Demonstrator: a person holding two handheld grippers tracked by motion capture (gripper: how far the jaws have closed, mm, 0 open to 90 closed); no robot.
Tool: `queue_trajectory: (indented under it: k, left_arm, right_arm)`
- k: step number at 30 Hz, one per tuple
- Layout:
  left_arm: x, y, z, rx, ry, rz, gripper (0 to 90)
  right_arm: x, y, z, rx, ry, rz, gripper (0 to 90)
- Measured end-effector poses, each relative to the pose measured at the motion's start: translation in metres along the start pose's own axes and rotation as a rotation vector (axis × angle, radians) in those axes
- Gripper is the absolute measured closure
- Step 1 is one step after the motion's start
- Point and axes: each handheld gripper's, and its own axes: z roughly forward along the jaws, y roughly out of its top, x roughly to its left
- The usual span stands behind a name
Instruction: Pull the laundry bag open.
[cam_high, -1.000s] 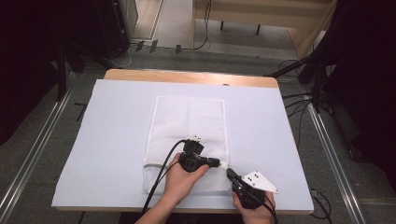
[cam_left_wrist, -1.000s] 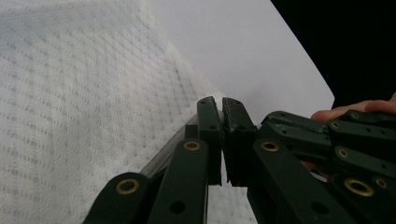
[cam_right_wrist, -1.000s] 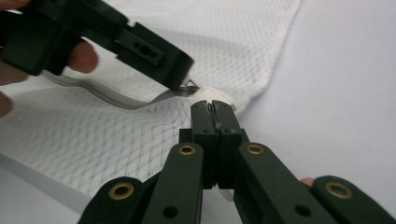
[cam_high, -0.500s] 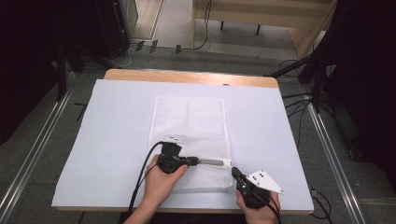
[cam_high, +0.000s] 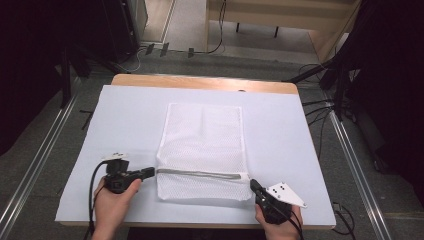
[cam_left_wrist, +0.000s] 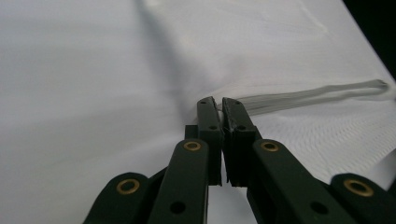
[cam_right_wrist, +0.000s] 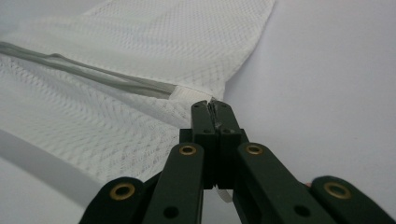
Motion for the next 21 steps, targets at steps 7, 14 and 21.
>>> queue_trajectory:
  k: [7,14,21]
  left_arm:
    - [-0.001,-0.01,-0.003,-0.044,0.037,0.097,86.7]
    - [0.004,-0.012,-0.023,-0.253,0.041,0.092,30.5]
    - [0.01,-0.014,-0.029,-0.321,0.148,0.137,0.0]
  right_arm:
    - [0.011,-0.001,0.003,0.026,0.02,-0.057,90.0]
    - [0.002,-0.004,0.007,0.026,0.028,-0.036,81.4]
    - [-0.019,0.002,0.005,-0.017,0.007,-0.023,36.6]
